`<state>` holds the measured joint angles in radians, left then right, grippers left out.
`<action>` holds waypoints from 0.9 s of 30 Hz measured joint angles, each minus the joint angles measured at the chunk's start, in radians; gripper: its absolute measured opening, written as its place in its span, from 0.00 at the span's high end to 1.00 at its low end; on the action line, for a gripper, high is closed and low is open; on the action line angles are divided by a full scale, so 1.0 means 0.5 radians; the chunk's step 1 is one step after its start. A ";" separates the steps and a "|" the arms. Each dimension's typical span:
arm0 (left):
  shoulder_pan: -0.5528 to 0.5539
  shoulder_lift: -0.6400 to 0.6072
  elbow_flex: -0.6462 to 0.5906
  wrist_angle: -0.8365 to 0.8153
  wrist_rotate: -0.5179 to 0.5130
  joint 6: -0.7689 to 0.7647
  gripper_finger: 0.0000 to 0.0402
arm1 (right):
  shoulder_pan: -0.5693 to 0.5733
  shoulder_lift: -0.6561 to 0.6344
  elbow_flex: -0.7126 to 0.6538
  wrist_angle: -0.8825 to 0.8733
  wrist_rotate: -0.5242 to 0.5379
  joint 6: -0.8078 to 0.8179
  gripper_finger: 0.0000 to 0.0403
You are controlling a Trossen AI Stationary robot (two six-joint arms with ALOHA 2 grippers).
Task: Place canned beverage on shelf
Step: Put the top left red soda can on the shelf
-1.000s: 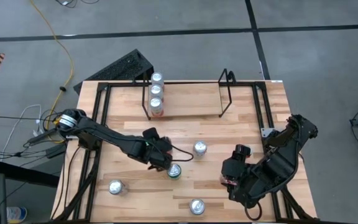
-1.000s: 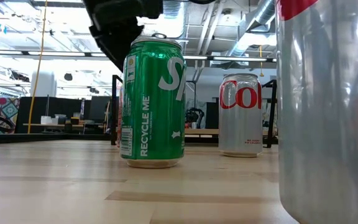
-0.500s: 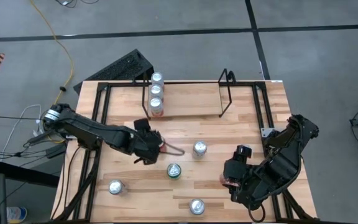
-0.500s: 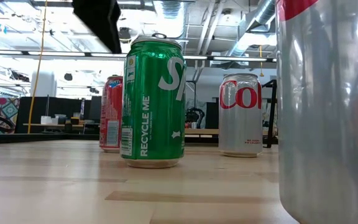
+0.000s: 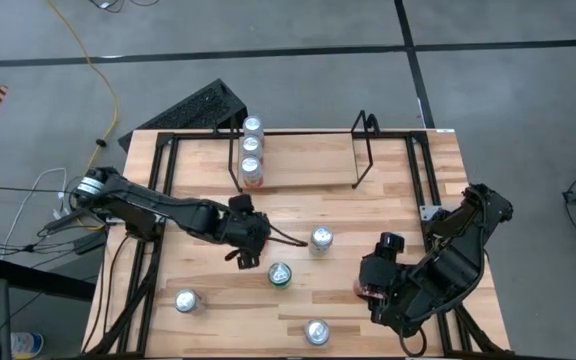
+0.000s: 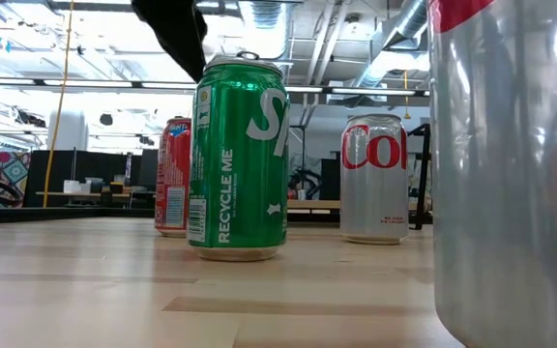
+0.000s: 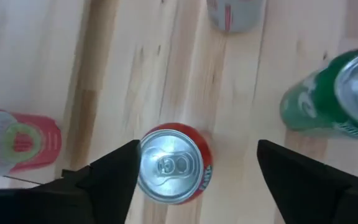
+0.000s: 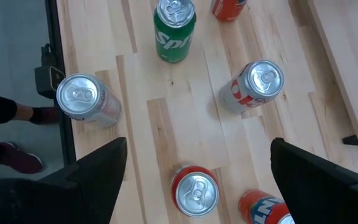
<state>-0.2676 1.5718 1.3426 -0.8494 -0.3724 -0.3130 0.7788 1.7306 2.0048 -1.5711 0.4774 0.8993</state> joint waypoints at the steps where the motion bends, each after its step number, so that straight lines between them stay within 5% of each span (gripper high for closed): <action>1: 0.001 0.026 0.000 -0.001 0.004 0.001 0.21 | 0.000 0.000 -0.001 0.001 0.000 0.000 0.08; 13: 0.007 0.105 -0.013 -0.053 -0.168 0.103 0.18 | 0.000 0.000 -0.001 0.000 0.000 0.001 0.08; 27: 0.110 0.102 -0.130 0.059 0.016 0.184 0.18 | -0.001 0.000 -0.001 0.000 -0.001 0.002 0.08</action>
<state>-0.2126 1.6226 1.2777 -0.8200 -0.3645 -0.2211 0.7784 1.7306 2.0045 -1.5711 0.4770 0.9005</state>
